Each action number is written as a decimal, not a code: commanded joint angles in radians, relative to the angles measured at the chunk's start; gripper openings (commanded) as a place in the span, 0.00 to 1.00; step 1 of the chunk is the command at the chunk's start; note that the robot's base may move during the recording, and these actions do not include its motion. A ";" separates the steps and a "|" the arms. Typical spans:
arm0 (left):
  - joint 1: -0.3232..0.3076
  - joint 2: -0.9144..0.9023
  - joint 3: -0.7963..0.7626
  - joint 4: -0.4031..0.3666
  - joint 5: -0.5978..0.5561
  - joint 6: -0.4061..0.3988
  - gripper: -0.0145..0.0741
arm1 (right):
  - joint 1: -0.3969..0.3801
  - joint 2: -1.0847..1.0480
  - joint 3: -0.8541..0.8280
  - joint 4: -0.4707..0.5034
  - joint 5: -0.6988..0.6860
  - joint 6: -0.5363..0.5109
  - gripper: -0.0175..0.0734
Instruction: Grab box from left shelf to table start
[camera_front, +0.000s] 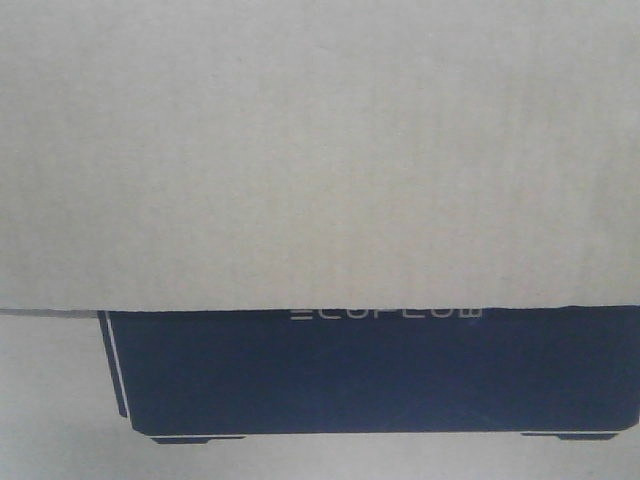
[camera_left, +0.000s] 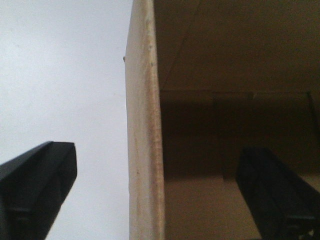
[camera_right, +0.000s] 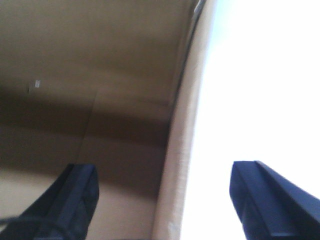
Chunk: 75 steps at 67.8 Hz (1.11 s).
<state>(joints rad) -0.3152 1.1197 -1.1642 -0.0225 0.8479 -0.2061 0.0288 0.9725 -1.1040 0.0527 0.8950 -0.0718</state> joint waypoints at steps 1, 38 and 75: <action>-0.006 -0.092 -0.034 0.009 -0.043 -0.009 0.76 | -0.001 -0.086 -0.039 -0.016 -0.044 0.019 0.84; -0.006 -0.684 0.383 0.229 -0.139 -0.009 0.06 | -0.001 -0.723 0.446 -0.046 -0.206 0.030 0.25; -0.006 -1.144 0.769 0.248 -0.417 -0.009 0.05 | -0.001 -0.969 0.638 -0.058 -0.331 0.030 0.25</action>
<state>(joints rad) -0.3152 -0.0112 -0.3775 0.2131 0.5396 -0.2081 0.0288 -0.0142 -0.4436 0.0062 0.6880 -0.0389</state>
